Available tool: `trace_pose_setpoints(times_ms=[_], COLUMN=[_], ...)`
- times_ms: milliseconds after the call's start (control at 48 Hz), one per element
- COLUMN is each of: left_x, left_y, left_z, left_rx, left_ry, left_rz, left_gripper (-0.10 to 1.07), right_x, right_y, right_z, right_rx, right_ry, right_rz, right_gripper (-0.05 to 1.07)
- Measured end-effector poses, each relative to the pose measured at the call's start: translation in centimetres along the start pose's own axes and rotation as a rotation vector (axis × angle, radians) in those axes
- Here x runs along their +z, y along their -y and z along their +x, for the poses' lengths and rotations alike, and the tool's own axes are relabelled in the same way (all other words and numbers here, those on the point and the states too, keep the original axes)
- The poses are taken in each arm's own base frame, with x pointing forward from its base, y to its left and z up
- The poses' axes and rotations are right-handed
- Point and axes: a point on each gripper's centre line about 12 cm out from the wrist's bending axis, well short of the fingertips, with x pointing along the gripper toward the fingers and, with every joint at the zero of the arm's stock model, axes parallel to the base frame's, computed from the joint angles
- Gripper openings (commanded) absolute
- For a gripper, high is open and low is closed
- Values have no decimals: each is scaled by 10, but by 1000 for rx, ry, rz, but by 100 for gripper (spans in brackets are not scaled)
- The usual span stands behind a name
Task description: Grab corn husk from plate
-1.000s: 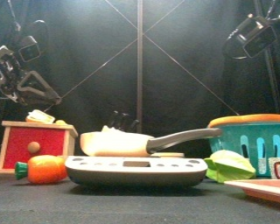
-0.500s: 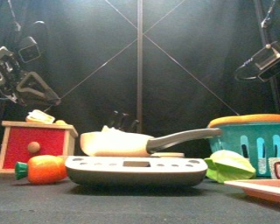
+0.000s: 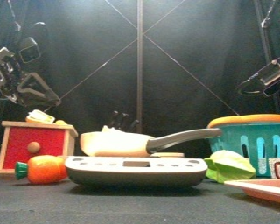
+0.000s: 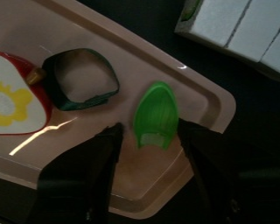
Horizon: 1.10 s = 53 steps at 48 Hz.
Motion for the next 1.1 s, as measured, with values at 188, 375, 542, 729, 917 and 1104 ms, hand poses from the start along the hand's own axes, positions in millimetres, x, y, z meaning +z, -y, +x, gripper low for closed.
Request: trace_pose_setpoints(times_ms=[188, 375, 542, 729, 917, 1104], left_x=[-1, -1, -1, -1, 0, 0], left_y=[0, 0, 0, 0, 0, 0], left_z=[0, 0, 0, 0, 0, 0], left_rx=[0, 0, 0, 0, -1, -2], left_ry=[-3, -3, -3, -2, -2, -2], left_rz=[-2, 0, 0, 0, 0, 0], left_gripper=[49, 49, 49, 49, 49, 49], right_x=[0, -1, 1, 9, 18, 27], right_y=[3, 3, 3, 5, 4, 4], right_z=[3, 4, -7, -27, -34, -36], right_rx=[6, 12, 8, -7, -2, 10], right_ry=[-3, -8, -2, 32, 57, 72], right_rz=[2, 9, 6, 2, 6, 25], right_gripper=[78, 78, 78, 78, 78, 78])
